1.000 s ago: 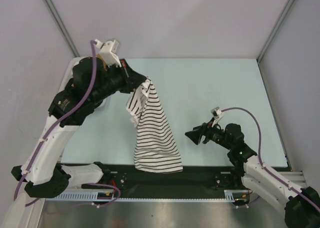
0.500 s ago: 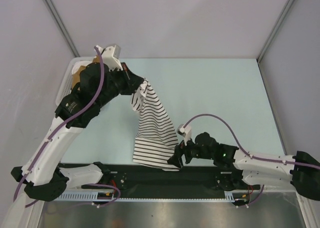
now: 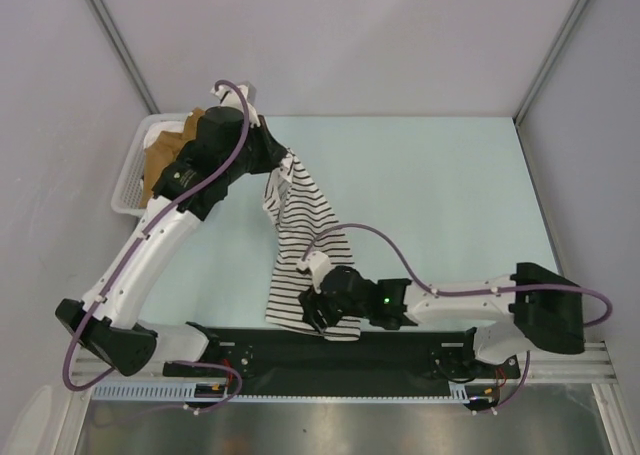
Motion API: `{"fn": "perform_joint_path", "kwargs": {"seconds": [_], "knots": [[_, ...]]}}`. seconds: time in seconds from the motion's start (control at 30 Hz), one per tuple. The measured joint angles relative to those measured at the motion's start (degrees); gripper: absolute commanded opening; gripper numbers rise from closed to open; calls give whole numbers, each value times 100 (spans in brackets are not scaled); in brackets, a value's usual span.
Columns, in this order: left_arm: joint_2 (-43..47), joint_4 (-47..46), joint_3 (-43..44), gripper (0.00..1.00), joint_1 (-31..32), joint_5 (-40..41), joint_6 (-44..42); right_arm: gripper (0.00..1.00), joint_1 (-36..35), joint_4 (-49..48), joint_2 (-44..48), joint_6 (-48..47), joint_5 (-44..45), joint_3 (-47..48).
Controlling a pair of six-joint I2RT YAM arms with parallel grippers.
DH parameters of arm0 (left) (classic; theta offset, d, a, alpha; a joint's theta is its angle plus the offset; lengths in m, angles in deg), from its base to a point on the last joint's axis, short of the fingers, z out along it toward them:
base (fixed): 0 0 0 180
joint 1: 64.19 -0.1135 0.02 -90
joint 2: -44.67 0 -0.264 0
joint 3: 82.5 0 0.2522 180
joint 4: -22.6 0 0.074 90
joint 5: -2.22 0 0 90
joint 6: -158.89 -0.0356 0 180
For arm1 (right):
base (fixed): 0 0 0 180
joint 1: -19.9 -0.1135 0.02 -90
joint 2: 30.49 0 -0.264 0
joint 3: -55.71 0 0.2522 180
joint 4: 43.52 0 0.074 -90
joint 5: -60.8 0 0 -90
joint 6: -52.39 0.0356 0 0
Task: Fold and stack the tank tops
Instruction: Flatten the tank top out
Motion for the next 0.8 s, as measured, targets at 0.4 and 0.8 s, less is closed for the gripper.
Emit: {"fn": "perform_joint_path", "kwargs": {"seconds": [0.4,0.8], "knots": [[-321,-715,-927,0,-890,-935,-31,61,-317,579,-2413,-608,358,2293],[-452,-964,-933,0,-977,-1296,-28,33,-671,1303,-3473,-1154,693,3368]]}}
